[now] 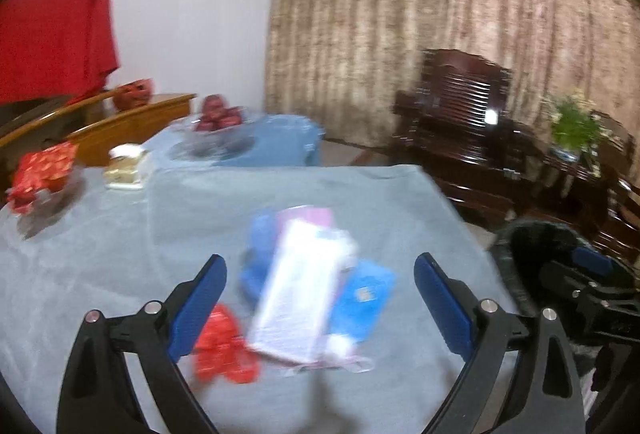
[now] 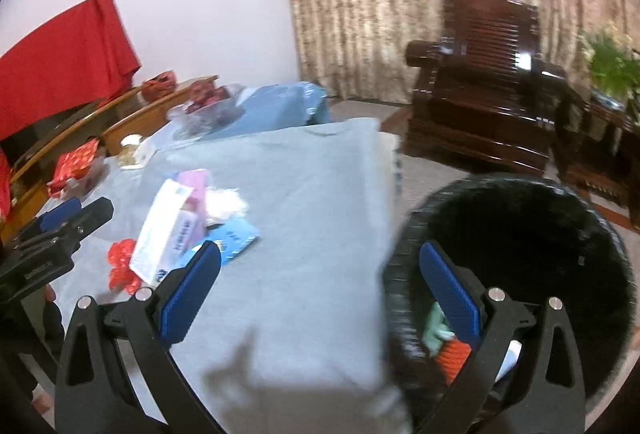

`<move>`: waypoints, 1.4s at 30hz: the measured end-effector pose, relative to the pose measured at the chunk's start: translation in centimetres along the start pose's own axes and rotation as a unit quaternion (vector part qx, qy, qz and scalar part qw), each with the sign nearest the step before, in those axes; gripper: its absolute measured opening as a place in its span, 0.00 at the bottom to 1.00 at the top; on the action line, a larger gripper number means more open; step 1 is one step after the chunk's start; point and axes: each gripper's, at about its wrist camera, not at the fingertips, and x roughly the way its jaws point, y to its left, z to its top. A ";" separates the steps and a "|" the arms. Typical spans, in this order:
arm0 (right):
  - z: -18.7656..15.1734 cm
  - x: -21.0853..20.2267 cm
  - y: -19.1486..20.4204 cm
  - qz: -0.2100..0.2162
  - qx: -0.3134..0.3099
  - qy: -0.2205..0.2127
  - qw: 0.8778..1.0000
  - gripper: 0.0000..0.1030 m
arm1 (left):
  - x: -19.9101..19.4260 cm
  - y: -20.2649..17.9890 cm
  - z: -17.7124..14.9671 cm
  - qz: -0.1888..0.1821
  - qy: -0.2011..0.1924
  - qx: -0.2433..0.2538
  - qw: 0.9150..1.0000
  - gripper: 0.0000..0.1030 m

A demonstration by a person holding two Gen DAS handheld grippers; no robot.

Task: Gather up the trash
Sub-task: 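Move the left gripper back to the table toward the red plastic bag, then grasp the red plastic bag with the left gripper and lift it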

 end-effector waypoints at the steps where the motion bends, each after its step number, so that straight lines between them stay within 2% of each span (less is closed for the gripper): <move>1: -0.1 0.6 0.9 0.005 -0.006 0.002 1.000 0.94 | 0.0 0.8 -0.3 0.010 0.002 -0.004 1.000 0.90; 5: -0.5 2.4 3.7 0.019 -0.022 0.010 1.000 0.94 | 0.4 4.6 -1.9 0.046 0.016 -0.024 0.998 0.90; 9: -0.9 3.7 5.7 0.027 -0.032 0.016 0.999 0.94 | 1.3 6.7 -3.4 0.067 0.032 -0.030 0.997 0.90; 17: -1.7 5.6 6.8 0.021 -0.045 0.034 0.998 0.94 | 4.6 9.0 -5.3 0.078 0.077 -0.033 0.993 0.89; 25: -2.4 6.7 6.7 0.016 -0.048 0.050 0.997 0.94 | 6.7 9.3 -6.3 0.072 0.118 -0.038 0.990 0.86; 31: -2.7 7.2 6.9 0.019 -0.052 0.057 0.997 0.94 | 8.0 9.4 -6.6 0.060 0.150 -0.048 0.986 0.72; 33: -2.7 7.4 7.0 0.020 -0.054 0.059 0.997 0.94 | 8.4 9.5 -6.7 0.051 0.159 -0.052 0.985 0.54; 35: -2.7 7.5 7.2 0.022 -0.053 0.060 0.997 0.94 | 8.7 9.6 -6.8 0.039 0.166 -0.057 0.984 0.41; 42: -2.3 7.8 8.9 0.035 -0.062 0.057 0.996 0.94 | 7.4 10.1 -6.2 0.038 0.142 -0.066 0.987 0.36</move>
